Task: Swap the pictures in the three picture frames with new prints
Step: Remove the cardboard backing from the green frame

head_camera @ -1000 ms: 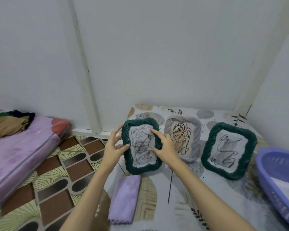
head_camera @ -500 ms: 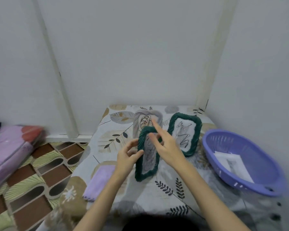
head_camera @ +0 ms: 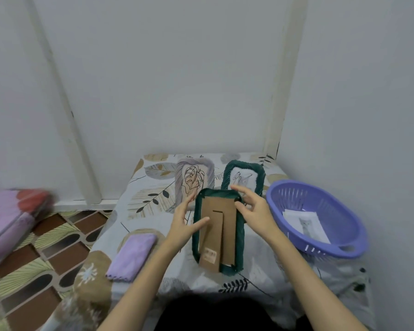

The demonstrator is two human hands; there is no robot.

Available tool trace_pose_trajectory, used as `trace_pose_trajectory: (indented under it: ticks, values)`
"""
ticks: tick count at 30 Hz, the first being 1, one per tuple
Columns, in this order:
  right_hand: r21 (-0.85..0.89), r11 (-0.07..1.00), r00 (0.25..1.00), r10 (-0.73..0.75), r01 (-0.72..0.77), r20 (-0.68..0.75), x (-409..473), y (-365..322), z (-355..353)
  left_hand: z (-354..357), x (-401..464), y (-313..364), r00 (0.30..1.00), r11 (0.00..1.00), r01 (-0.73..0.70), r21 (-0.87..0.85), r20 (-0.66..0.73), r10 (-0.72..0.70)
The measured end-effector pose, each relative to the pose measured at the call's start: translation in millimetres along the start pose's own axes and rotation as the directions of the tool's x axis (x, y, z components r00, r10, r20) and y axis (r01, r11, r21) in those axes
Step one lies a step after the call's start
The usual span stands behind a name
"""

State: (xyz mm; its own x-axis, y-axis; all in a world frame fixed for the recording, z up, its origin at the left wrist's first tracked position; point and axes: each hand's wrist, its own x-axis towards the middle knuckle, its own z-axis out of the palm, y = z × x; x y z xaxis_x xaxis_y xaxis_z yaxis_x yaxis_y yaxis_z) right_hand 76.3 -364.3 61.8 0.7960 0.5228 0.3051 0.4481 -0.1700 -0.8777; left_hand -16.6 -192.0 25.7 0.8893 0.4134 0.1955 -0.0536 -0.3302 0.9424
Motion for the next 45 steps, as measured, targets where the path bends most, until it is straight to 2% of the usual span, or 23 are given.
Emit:
trace_pose_trajectory:
  ticks: [3,6,9,11,14,16,22,26,29,33,41,45]
  values:
    - [0.093,0.991,0.995,0.099,-0.100,0.016,-4,14,-3,8,-10,-1,0.994,0.969,0.105,-0.222,0.064,-0.093]
    - [0.239,0.955,0.982,0.186,-0.175,-0.026,-7,27,1,13,-13,-9,0.978,0.933,0.172,-0.317,-0.056,-0.199]
    - [0.278,0.943,0.980,0.199,-0.184,-0.027,-10,30,3,10,-12,-10,0.979,0.887,0.158,-0.434,-0.051,-0.199]
    - [0.245,0.954,0.982,0.184,-0.172,-0.029,-11,36,6,7,-9,-12,0.988,0.916,0.118,-0.384,-0.046,-0.146]
    - [0.212,0.967,0.989,0.148,-0.139,-0.028,-11,41,10,5,-2,-16,0.994,0.984,0.009,-0.181,-0.109,-0.029]
    - [0.140,0.984,0.993,0.112,-0.107,-0.029,-10,44,12,4,3,-18,0.992,0.993,-0.056,-0.105,-0.116,0.043]
    - [-0.063,0.998,0.999,0.012,-0.014,-0.034,-1,58,11,3,15,-32,0.972,0.973,-0.154,0.171,-0.152,0.181]
    - [-0.217,0.972,0.996,-0.089,0.089,0.010,7,64,13,-2,21,-41,0.964,0.929,-0.193,0.315,-0.115,0.239]
    - [-0.282,0.948,0.988,-0.156,0.148,-0.004,12,71,16,-3,25,-46,0.957,0.905,-0.219,0.364,-0.102,0.273]
    - [-0.255,0.953,0.980,-0.186,0.164,-0.064,15,78,24,-1,29,-53,0.955,0.905,-0.198,0.377,-0.135,0.265]
    - [-0.154,0.983,0.986,-0.120,0.102,-0.117,21,88,38,4,38,-64,0.937,0.902,-0.194,0.386,-0.199,0.287]
    - [-0.024,1.000,0.988,-0.017,0.013,-0.152,24,89,44,6,43,-67,0.947,0.933,-0.146,0.328,-0.228,0.228]
